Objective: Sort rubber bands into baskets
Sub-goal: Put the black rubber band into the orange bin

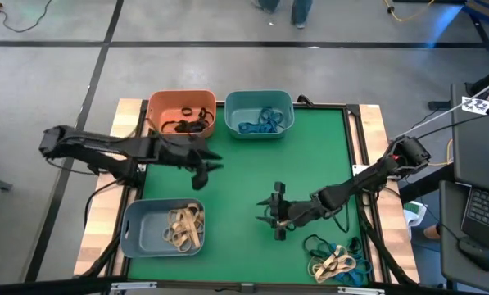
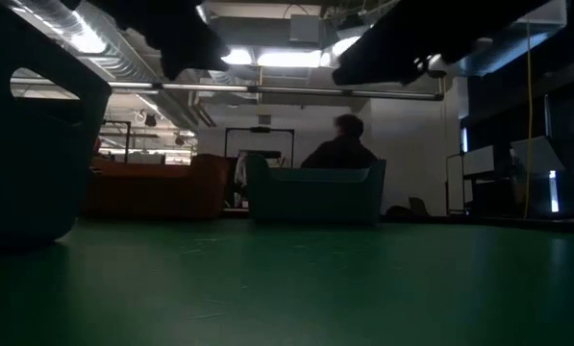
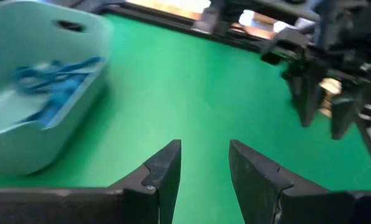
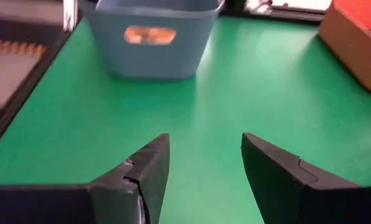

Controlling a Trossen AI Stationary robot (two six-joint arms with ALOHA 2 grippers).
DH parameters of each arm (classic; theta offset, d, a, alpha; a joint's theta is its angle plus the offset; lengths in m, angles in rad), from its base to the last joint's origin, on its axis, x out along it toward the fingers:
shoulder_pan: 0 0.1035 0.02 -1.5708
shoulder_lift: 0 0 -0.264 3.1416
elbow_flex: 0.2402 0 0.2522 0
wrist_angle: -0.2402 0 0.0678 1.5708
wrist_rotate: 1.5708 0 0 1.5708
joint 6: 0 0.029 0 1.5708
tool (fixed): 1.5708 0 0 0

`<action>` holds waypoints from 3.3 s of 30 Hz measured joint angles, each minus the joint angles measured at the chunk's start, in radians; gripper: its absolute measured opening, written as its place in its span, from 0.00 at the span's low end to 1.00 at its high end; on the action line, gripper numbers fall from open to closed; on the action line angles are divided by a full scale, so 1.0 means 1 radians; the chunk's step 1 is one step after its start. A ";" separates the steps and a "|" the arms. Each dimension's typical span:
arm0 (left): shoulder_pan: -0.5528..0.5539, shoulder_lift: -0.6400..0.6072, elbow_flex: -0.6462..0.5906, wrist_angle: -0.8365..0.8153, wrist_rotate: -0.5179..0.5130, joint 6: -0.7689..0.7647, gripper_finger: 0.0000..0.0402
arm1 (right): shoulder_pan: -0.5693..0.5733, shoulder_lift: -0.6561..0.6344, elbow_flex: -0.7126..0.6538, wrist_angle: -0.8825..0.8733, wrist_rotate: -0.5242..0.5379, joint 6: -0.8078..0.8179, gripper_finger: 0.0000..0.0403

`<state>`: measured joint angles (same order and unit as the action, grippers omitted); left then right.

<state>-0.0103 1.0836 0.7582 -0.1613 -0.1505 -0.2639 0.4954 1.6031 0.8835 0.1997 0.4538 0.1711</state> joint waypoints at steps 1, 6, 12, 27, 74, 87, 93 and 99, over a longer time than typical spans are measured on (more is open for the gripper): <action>-0.020 0.026 0.000 0.030 0.000 0.001 0.33 | 0.012 -0.002 0.017 -0.047 0.003 0.000 0.49; -0.104 0.166 0.005 0.176 0.000 0.001 0.33 | 0.095 -0.004 0.085 -0.263 0.006 0.037 0.49; -0.164 0.327 0.043 0.327 0.000 0.012 0.33 | 0.196 -0.005 0.155 -0.517 0.006 0.218 0.49; -0.224 0.701 0.337 0.389 -0.002 0.125 0.33 | 0.426 -0.005 0.181 -0.913 -0.006 0.862 0.49; -0.237 0.923 0.430 0.567 -0.013 -0.034 0.33 | 0.206 -0.004 0.020 -0.708 0.296 0.645 0.04; -0.218 0.923 0.430 0.518 -0.106 -0.135 0.43 | 0.149 -0.004 0.020 -0.508 0.310 0.378 0.03; -0.220 0.923 0.430 0.518 -0.096 -0.119 0.38 | 0.137 -0.004 0.020 -0.473 0.323 0.320 0.03; -0.221 0.922 0.430 0.533 -0.077 -0.062 0.21 | 0.139 -0.004 0.020 -0.445 0.329 0.295 0.03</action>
<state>-0.2317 2.0056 1.1881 0.3712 -0.2272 -0.3262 0.6342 1.5993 0.9031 -0.2449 0.7832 0.4660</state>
